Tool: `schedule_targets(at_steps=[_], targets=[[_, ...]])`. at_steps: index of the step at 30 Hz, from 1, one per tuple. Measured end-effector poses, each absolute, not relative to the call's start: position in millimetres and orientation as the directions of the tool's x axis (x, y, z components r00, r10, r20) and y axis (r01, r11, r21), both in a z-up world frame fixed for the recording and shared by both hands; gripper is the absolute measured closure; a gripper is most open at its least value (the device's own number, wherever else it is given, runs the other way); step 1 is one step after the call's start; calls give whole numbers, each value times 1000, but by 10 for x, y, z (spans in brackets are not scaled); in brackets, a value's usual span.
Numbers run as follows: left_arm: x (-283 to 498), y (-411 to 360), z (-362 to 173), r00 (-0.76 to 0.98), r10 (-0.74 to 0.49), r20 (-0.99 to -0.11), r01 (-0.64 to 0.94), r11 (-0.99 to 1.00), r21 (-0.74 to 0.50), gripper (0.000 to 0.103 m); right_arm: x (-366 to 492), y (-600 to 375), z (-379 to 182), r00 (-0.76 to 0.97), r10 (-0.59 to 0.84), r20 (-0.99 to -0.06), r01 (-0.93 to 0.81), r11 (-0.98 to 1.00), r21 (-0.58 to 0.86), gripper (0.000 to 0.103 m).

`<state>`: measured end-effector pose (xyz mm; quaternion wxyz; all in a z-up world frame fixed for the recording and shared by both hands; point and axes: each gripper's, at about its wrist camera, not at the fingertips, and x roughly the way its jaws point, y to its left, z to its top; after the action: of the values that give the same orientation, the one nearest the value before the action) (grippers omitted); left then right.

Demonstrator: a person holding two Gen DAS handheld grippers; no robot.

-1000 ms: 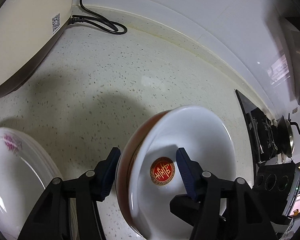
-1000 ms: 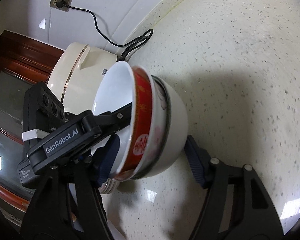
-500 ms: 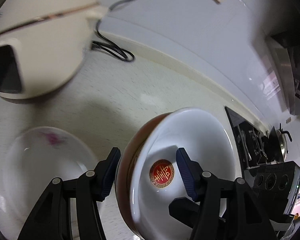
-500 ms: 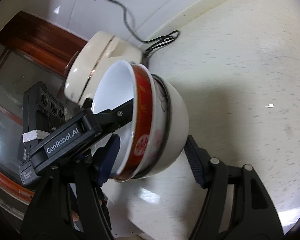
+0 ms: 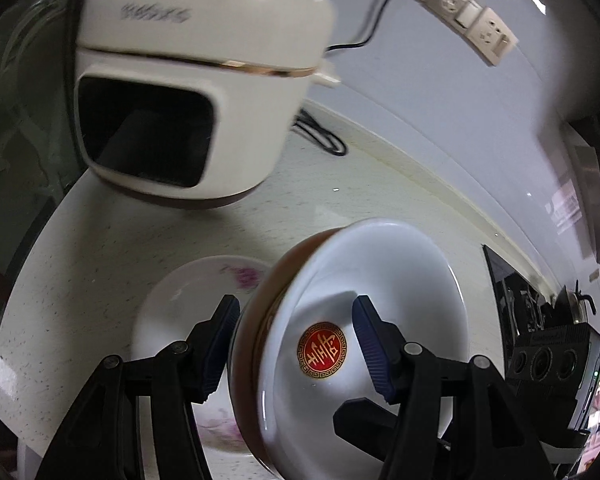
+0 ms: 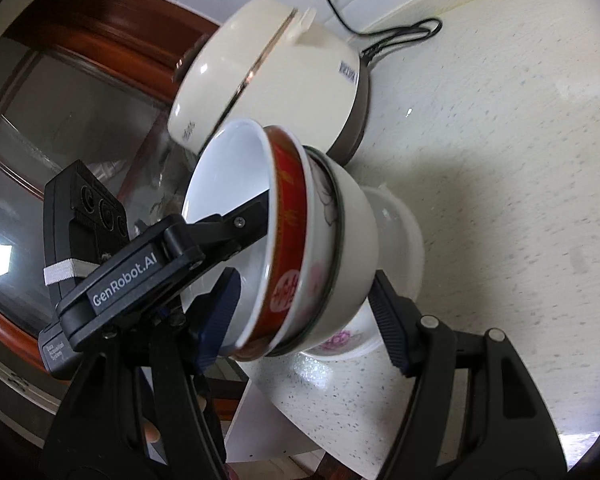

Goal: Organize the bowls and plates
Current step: 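Pinch the stacked bowls with both tools and lift them toward the plate stack, then lower the bowl stack onto the plate stack and open both tools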

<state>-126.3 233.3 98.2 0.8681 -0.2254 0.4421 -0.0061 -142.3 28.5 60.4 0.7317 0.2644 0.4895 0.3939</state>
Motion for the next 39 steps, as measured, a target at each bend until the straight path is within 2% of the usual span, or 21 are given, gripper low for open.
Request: schedule_targets(at_steps=[12,19,23,32,36,39], targets=[[-1294,2606,691,586,-200,-785,-264,869,-419,42,-1340,725,373,154,805,-573,-326,589,739,34],[-1268,2708,605,585,-225,-779,-257,860,-441,39,-1288,818,311,167,786,-596,-315,615,723,33],[-1246,2711,605,580,-233,-780,-248,862,-442,39,-1329,836,345,177,767,-617,-333,637,695,30],[-1211,2806,503,602,-254,-757,-258,835,-485,37,-1380,994,523,242,667,-705,-453,720,526,19],[-1208,2749,542,599,-211,-773,-271,855,-443,37,-1359,1007,595,226,629,-744,-478,737,477,16],[-1234,2693,580,607,-180,-774,-275,866,-417,37,-1396,876,653,249,635,-732,-503,730,462,15]])
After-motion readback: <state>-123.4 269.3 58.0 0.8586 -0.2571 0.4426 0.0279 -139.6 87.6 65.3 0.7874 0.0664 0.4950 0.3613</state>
